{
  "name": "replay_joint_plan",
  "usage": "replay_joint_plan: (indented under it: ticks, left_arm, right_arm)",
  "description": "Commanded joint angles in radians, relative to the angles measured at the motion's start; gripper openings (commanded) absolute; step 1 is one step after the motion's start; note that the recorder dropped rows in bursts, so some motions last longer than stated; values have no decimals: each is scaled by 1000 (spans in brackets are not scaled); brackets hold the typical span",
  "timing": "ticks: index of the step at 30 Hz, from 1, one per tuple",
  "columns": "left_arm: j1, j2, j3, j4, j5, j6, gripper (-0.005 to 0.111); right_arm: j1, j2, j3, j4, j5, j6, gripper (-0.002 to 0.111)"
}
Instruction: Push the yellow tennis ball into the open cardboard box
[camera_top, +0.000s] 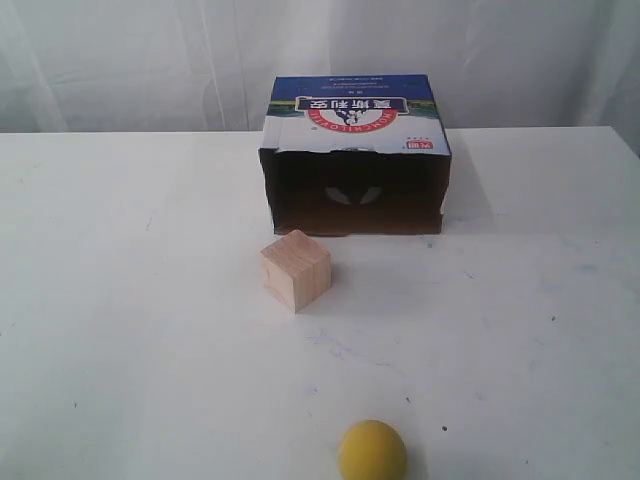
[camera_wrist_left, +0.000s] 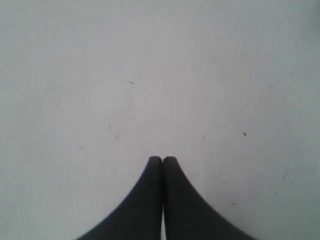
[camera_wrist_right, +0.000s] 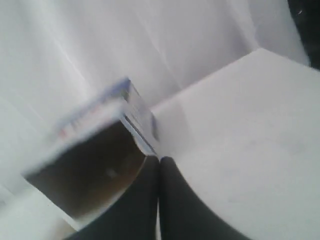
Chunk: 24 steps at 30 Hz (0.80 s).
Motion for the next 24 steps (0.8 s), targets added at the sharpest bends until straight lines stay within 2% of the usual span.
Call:
replay_joint_plan:
  ticks: [1,6,8,10,11,13,15,18,22,24]
  left_arm:
    - [2,0,2,-6,5,-8,0]
    - [2,0,2,-6,5,-8,0]
    - [2,0,2,-6,5,-8,0]
    - [2,0,2,-6,5,-8,0]
    - [2,0,2,-6,5,-8,0]
    - [2,0,2,-6,5,-8,0]
    - [2,0,2,-6,5,-8,0]
    - [2,0,2,-6,5,-8,0]
    - [2,0,2,-6,5,-8,0]
    - [2,0,2,-6,5,-8,0]
  right_arm:
    - [-6,-6,5,291,-212,241,0]
    - [-6,-6,5,302,-348,297,0]
    - [-6,-6,5,304,-534,320,0]
    - [-6,-6,5,327,-845,436,0]
    - [-6,5,-13,348,-933,483,0]
    - [-6,77,-111,386,-1009,540,0]
    - [-6,166,-225,350,-996,523,0]
    - [-6,347,-411,99,-974,340,0]
    - [-6,657,-652,-304,-918,-119,0]
    - [-6,796,-747,-378,-846,-268,0]
